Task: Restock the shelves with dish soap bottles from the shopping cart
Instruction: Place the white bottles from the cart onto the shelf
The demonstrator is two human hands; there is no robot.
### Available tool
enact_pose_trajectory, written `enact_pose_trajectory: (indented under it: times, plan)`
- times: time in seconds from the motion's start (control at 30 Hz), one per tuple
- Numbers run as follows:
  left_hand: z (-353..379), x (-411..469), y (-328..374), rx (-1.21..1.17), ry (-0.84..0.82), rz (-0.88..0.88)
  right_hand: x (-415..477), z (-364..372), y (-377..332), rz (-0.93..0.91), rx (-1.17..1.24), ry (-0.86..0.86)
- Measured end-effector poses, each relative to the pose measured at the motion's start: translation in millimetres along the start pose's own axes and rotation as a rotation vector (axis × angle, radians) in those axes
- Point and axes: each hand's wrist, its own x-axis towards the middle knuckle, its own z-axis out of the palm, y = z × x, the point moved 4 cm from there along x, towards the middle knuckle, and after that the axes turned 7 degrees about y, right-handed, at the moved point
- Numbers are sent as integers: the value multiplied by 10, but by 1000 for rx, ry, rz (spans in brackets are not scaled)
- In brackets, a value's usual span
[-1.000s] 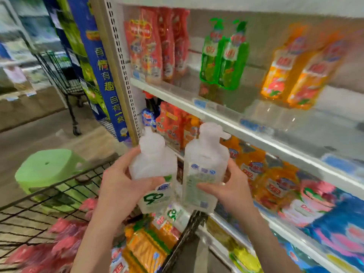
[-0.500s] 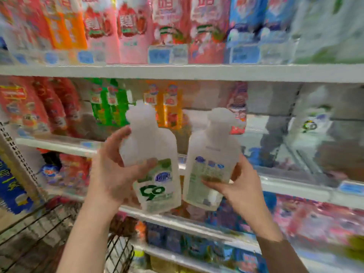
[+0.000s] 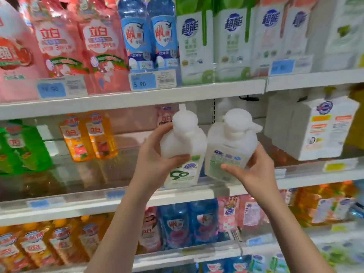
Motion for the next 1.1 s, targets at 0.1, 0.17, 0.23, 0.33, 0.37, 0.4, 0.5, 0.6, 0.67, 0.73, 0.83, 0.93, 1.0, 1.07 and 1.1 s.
enact_pose_trajectory:
  times: [0.1,0.17,0.23,0.33,0.37,0.4,0.5,0.6,0.67,0.73,0.83,0.93,1.0,1.07,1.1]
  plan:
    - [205,195,-136,-80,-34,-66,193,-126,153,-36,-78,49]
    - [330,321,-199,-132,-53,-98,340,-171,263,-34,-128,55]
    - [460,433,-281,-135,-93,-99,483,-190,396,-13,-174,54]
    - [636,565,-488,-111,-142,-118,657,-190,602,21,-244,57]
    - [685,588,-541,-102,-148,-122,698,-187,652,31,-260,57]
    - [737,620,-612,-87,-146,-127,739,-183,701,38,-271,55]
    - [849,696,-770,-55,-133,-184,796,-171,831,47,-290,40]
    - [895,803,-917,-85,-92,-240,867,-197,939,78,-297,39]
    - [927,899,-964,-25,-73,-233,963,-227,989,100,-297,18]
    - [980,987,-973,16,-48,-220,1073,-262,1037,129,-281,10]
    - [1072,1068,-1015,-23,-21,-257,1202,-308,1128,192,-235,37]
    - [1201,1106,-1063,-88,-91,-278,1318,-321,1244,280,-222,63]
    - [1285,1124,-1059,-107,-116,-273,1373,-303,1298,318,-256,78]
    - [1358,1134,-1051,-93,-120,-278,1383,-257,1313,323,-301,114]
    - [1393,1134,-1048,-92,-115,-282,1374,-224,1314,325,-325,146]
